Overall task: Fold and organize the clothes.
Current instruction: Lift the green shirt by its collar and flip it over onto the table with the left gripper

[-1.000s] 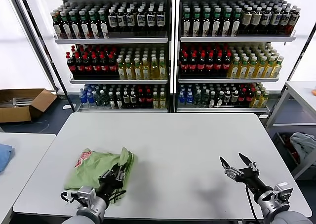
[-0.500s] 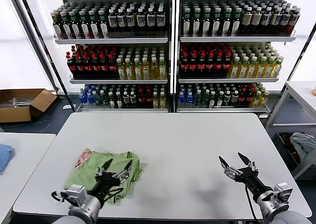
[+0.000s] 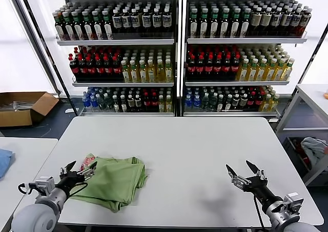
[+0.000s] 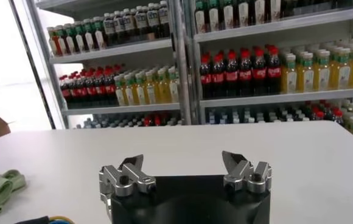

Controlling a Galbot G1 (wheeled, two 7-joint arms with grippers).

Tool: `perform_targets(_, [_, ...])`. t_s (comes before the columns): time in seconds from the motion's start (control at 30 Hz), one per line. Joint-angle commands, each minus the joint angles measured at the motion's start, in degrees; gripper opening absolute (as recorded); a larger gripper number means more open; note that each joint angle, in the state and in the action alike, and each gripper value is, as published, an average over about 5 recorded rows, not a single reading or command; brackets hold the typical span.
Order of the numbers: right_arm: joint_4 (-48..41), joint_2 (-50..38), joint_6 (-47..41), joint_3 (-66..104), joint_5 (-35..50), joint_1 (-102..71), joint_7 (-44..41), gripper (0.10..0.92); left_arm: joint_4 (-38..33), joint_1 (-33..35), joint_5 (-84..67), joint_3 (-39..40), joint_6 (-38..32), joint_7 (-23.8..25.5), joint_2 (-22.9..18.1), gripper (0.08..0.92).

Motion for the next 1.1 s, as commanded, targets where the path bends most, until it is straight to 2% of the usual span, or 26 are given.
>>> perform_targets(0.03, [0.1,0.0,0.0,0.0,-0.2,-0.3,0.0,0.823,8.1,-0.9,-4.4,-1.5,1.9,1.3,2.3,0.823])
perform_targets(0.43, [0.1,0.1,0.0,-0.6,-0.6,0.2,0.2,0.823,8.9,-2.2,-8.5,0.0,3.5,1.3,0.4,0.821])
perform_targets(0.53, [0.1,0.1,0.0,-0.6,-0.6,0.4,0.2,0.823,9.0,-2.1,-9.0,0.0,3.4,1.5,0.2,0.796])
perform_targets(1.1, [0.1,0.3,0.1,-0.2,-0.3,0.4,0.0,0.823,5.5,0.1,-8.6,-2.2,0.4,2.1,-1.8,0.319])
